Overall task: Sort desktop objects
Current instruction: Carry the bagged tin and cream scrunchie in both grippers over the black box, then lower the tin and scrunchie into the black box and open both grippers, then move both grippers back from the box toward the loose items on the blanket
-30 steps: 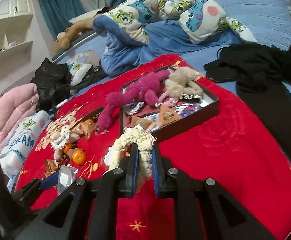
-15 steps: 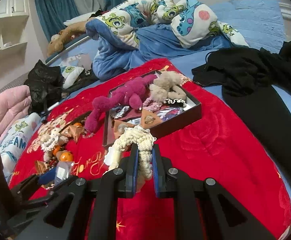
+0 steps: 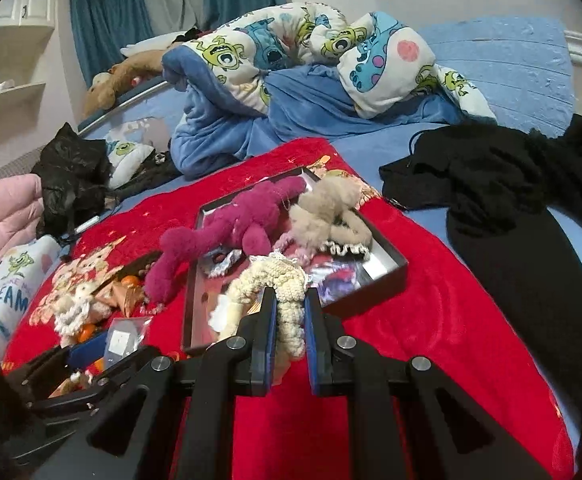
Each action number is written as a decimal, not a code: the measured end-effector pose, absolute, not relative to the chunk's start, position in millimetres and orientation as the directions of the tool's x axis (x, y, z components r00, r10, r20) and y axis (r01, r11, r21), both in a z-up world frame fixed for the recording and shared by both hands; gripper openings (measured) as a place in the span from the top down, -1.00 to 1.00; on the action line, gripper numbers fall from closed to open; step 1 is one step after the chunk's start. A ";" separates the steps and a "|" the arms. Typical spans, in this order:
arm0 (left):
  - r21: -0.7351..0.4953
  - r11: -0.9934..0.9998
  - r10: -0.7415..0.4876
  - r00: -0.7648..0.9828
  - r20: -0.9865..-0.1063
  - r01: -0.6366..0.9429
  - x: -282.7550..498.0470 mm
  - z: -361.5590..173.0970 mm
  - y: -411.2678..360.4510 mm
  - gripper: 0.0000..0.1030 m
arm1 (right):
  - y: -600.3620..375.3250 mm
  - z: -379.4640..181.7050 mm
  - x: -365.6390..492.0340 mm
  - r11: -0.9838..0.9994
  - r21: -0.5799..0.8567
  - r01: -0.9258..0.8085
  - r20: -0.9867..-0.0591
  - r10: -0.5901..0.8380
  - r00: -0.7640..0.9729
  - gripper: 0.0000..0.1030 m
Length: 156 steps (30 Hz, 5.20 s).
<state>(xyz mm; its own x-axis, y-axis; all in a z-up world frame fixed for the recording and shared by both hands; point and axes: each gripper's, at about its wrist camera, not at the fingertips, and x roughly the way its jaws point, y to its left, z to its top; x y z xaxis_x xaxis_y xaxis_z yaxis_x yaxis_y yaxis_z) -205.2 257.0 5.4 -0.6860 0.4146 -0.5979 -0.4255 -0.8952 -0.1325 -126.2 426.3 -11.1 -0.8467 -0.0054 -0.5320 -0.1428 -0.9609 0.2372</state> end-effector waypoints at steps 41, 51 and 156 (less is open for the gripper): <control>-0.020 -0.893 0.366 -0.699 -0.614 -0.450 -301.6 -39.9 314.7 -0.24 | 452.2 -63.6 -222.9 -0.968 0.137 -0.211 -0.622 0.082 -0.778 0.74; -0.021 -0.896 0.365 -0.706 -0.607 -0.444 -299.5 -37.9 312.7 -0.24 | 452.1 -64.1 -221.9 -0.969 0.143 -0.204 -0.612 0.075 -0.787 0.73; 0.014 -0.997 0.043 -0.732 -0.680 -0.072 -195.5 -49.8 1.8 -1.00 | 218.2 -60.1 -199.4 -0.949 0.207 0.239 -0.628 -0.316 -0.711 -1.00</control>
